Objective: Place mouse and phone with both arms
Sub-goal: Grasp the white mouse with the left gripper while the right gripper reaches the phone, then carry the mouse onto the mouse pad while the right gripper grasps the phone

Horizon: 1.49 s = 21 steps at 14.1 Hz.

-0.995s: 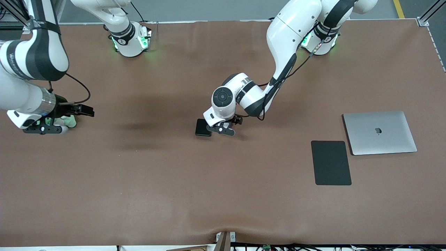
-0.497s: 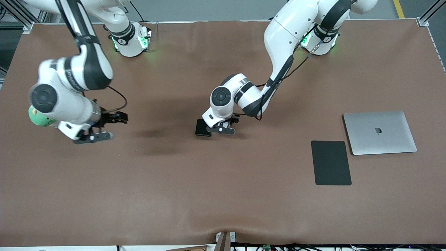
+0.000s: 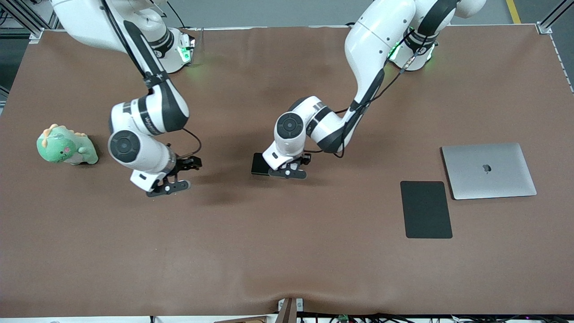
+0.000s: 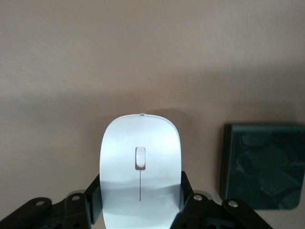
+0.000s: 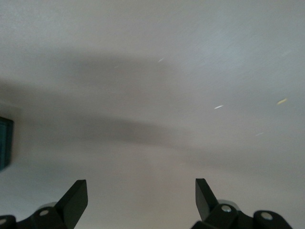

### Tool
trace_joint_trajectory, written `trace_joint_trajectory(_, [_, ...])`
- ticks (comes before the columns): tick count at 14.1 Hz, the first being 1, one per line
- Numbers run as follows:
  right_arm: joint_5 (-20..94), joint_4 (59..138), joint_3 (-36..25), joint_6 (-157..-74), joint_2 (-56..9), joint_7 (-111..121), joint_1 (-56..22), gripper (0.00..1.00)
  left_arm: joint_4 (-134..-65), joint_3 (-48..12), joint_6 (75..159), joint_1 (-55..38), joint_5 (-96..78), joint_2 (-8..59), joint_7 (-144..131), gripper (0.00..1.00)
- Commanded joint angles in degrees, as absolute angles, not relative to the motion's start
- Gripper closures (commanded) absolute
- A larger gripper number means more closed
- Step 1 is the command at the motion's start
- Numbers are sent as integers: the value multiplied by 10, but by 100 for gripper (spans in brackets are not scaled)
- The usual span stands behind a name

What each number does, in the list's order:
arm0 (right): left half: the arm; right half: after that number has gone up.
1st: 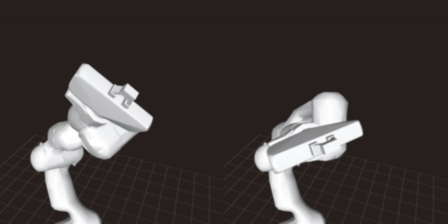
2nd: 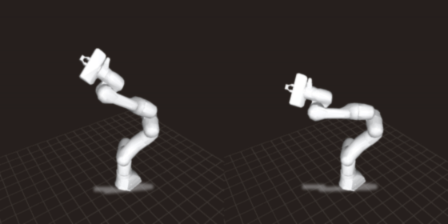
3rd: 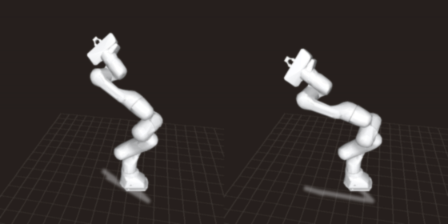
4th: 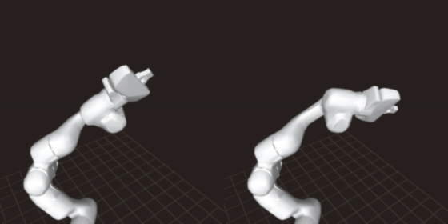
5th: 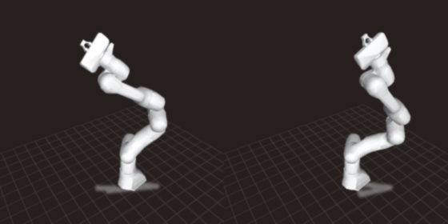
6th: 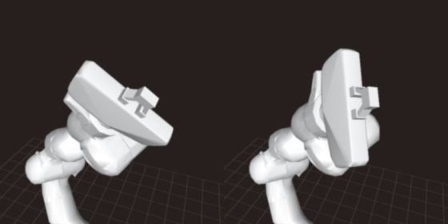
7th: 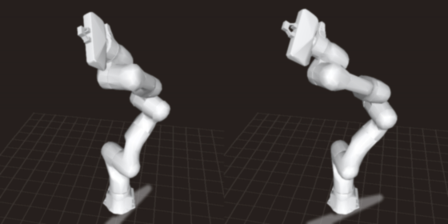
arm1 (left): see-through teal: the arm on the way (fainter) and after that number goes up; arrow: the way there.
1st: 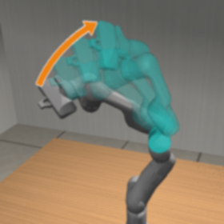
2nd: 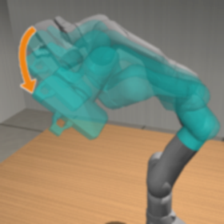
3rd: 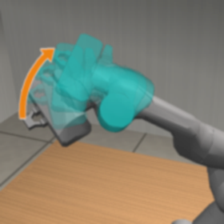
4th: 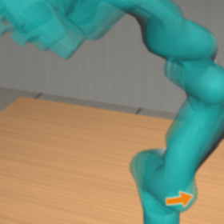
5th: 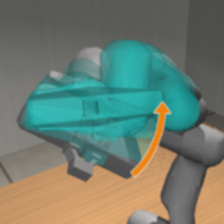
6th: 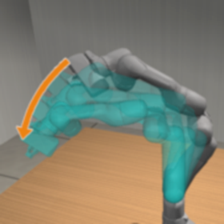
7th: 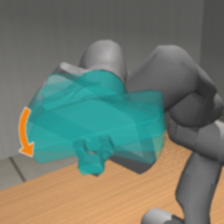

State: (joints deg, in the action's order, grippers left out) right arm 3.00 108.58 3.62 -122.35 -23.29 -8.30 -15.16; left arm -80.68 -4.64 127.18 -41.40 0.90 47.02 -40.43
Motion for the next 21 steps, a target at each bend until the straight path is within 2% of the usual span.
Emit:
trace_joint_trajectory(1, [36, 1042, 92, -1249, -306, -226, -153, 0, -818, -41, 1249, -380, 25, 423, -429, 100])
trace_joint_trajectory(5, [37, 978, 116, -1256, -364, -334, -194, 0, -825, -41, 1237, -292, 26, 386, -404, 100])
trace_joint_trajectory(9, [36, 913, 116, -1257, -405, -380, -246, 0, -832, -43, 1161, -186, 25, 345, -312, 99])
trace_joint_trajectory(14, [33, 917, 116, -1264, -417, -379, -267, 0, -869, -43, 1157, -91, 26, 322, -199, 99])
trace_joint_trajectory(21, [28, 918, 116, -1276, -435, -379, -270, 0, -885, -42, 1192, -13, 37, 364, -58, 99])
